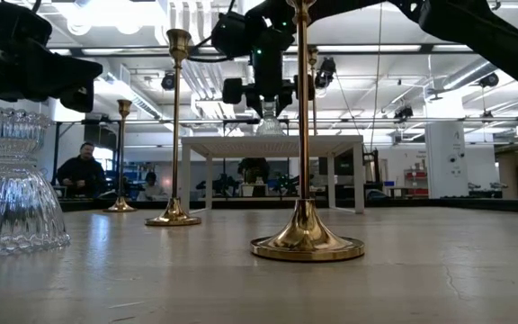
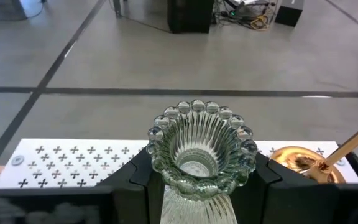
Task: Pick & Place candle stick holders
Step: Put the blue glass candle holder on the shelf
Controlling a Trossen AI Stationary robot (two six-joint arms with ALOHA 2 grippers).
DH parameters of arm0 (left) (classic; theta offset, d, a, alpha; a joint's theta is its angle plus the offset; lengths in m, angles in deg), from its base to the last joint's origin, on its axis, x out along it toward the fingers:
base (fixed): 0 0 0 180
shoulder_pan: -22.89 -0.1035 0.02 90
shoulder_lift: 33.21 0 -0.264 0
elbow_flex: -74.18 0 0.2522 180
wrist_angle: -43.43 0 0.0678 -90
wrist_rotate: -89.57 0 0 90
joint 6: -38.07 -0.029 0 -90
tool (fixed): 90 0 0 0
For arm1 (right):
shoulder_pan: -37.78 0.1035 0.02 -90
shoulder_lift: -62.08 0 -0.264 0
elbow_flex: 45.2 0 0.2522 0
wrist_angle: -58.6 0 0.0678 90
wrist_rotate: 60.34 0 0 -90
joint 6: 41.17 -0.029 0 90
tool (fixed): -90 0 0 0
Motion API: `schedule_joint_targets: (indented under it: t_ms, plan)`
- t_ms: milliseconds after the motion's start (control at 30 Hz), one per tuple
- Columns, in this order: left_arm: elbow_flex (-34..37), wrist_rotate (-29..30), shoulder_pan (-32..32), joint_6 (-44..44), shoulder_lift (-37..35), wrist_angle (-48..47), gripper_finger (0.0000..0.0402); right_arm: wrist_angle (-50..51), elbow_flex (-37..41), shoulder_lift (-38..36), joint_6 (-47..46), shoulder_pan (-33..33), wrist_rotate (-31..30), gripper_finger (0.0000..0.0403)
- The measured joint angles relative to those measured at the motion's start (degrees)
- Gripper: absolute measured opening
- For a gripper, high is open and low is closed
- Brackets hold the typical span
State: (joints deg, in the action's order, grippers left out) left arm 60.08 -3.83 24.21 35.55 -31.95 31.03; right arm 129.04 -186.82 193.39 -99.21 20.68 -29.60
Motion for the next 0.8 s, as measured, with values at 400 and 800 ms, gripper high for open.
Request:
schedule_joint_targets:
  t_ms: [400, 800]
  plan:
    - [0.0, 0.0, 0.0, 0.0, 0.0, 0.0, 0.0014, -0.7, 1.7, 0.0, -4.6, -0.4, -2.7, 0.0126]
    - [0.0, 0.0, 0.0, 0.0, 0.0, 0.0, 0.0014, -5.1, 2.2, 0.0, -1.6, -1.6, -2.5, 0.0126]
